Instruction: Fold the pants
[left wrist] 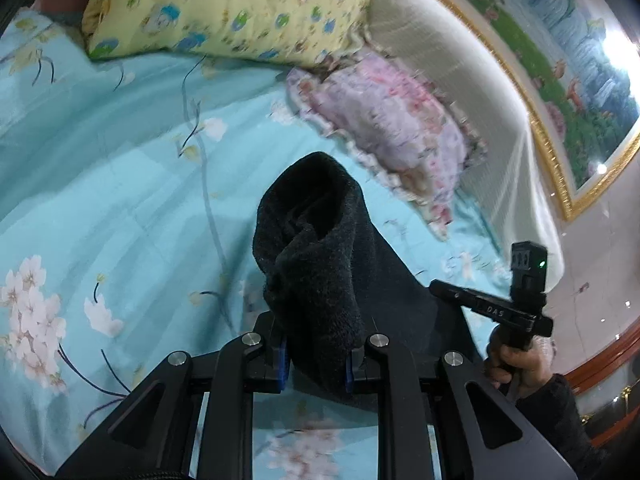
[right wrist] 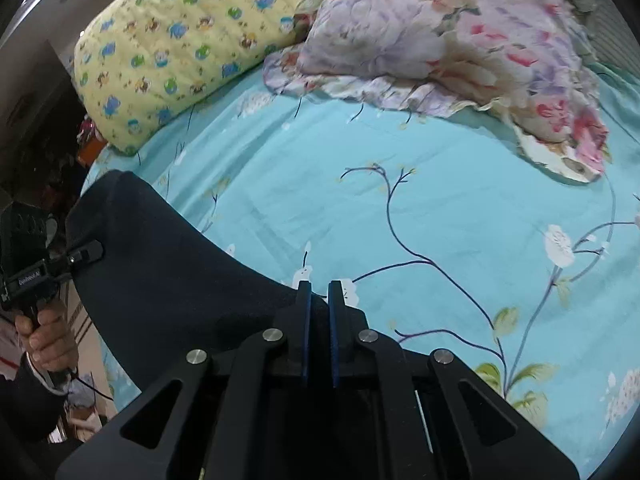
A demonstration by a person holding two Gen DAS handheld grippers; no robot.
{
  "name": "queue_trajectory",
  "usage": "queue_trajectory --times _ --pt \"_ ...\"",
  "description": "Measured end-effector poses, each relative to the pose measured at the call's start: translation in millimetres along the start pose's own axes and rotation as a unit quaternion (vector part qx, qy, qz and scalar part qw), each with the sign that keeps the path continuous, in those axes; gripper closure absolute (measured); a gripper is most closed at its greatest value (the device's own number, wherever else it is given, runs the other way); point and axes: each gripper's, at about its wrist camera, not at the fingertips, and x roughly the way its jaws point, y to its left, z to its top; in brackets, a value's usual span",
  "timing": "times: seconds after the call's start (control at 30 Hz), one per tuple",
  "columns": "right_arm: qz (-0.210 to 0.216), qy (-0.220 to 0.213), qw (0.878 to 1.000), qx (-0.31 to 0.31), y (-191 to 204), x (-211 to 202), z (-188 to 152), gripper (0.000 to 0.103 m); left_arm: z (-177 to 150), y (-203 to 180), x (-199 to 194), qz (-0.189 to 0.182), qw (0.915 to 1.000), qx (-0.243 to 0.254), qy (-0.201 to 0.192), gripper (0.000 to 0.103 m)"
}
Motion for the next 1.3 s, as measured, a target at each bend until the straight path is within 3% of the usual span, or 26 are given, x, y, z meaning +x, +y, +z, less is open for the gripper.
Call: queue_trajectory --times 0.1,0.17,0.23,0.3,0.4,0.53,0.7,0.97,1.13,1.3 --pt "-0.016 0.016 1.0 -0.002 -0.5 19.0 -2.3 0.094 -5.8 5.4 14.2 0.032 0.9994 0.012 0.01 0.082" --pt "-0.032 0.022 0.999 0.001 -1.1 31.1 -5.1 0.093 -7.9 7.4 20.4 0.058 0.9981 0.017 0.014 0.076" --pt "-0.041 0.015 0.999 0.01 -2.9 34.2 -7.1 0.091 -7.5 9.2 17.7 0.061 0.9979 0.016 0.013 0.069" --pt "-0.046 0.004 0.999 0.021 -4.2 28.2 -7.9 0.077 -5.8 8.8 5.9 0.078 0.9968 0.02 -0.002 0.056" --pt "-0.066 -0.021 0.997 0.038 -3.7 6.3 -12.0 0.062 -0.7 3.9 -15.1 0.105 0.9934 0.033 -0.034 0.049" --pt "-0.059 -0.066 0.994 0.069 -6.4 -33.2 -29.5 0.058 5.9 -9.2 -35.2 0.111 0.9908 0.049 -0.06 0.046" --pt "-0.059 -0.097 0.985 0.127 -18.1 -74.8 -67.3 0.058 5.4 -47.3 -38.3 0.09 0.9897 0.092 -0.062 0.041" --pt "-0.082 -0.128 0.969 0.195 -33.0 -121.7 -134.6 0.058 -16.0 -118.5 -1.0 0.041 0.9838 0.173 -0.021 0.037" --pt "-0.096 -0.141 0.958 0.233 -40.8 -145.2 -172.7 0.058 -34.0 -159.4 29.9 0.02 0.974 0.225 0.017 0.034" --pt "-0.11 -0.157 0.945 0.263 -47.3 -165.5 -204.4 0.058 -56.4 -197.0 59.0 0.002 0.9577 0.282 0.056 0.034"
